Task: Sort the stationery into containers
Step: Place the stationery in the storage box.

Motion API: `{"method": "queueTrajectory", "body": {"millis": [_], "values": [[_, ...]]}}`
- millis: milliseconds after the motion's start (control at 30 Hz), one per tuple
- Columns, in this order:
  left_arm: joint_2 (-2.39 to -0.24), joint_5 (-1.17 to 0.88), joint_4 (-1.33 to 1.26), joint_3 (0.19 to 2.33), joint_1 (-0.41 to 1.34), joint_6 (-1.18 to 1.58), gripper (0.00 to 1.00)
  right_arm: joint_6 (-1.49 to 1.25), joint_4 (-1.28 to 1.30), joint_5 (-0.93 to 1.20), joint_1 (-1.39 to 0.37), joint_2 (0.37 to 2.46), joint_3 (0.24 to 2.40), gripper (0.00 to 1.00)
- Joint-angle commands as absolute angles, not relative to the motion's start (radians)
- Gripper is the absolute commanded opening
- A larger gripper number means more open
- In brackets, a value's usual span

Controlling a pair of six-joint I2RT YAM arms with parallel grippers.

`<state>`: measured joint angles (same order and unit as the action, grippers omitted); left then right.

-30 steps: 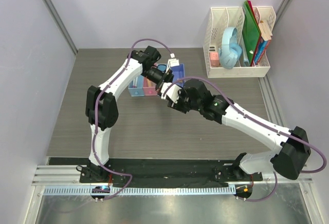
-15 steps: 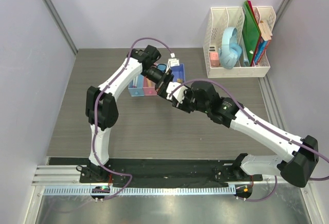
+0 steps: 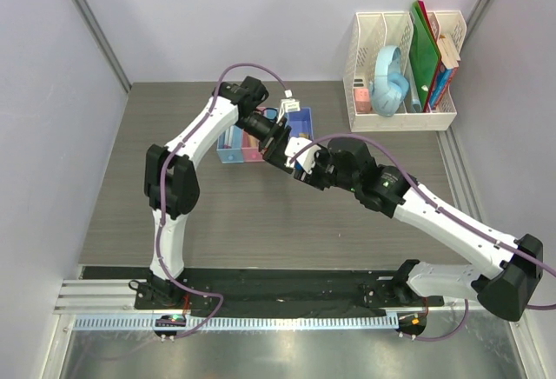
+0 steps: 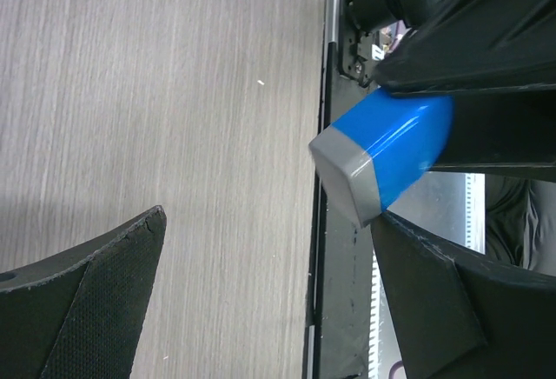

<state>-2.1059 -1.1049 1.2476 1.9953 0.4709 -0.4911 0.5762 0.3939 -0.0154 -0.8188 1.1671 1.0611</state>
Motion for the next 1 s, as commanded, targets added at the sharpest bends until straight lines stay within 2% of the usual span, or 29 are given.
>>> {"method": "queueTrajectory", "body": {"millis": [0,633,967], "values": [[-2.125,-1.075,1.244,2.036,0.46,-0.514,1.0,0.561,0.359,0.025,-0.822,1.129,1.083,0.32],[-2.025,-1.1,1.223,2.017,0.416,-0.491,1.0,0.584,0.341,0.008,-0.822,1.184,1.055,0.32],[-1.786,-1.074,1.117,1.792,0.262,-0.448,1.0,0.63,0.292,-0.041,-0.819,1.333,1.14,0.32]]}}
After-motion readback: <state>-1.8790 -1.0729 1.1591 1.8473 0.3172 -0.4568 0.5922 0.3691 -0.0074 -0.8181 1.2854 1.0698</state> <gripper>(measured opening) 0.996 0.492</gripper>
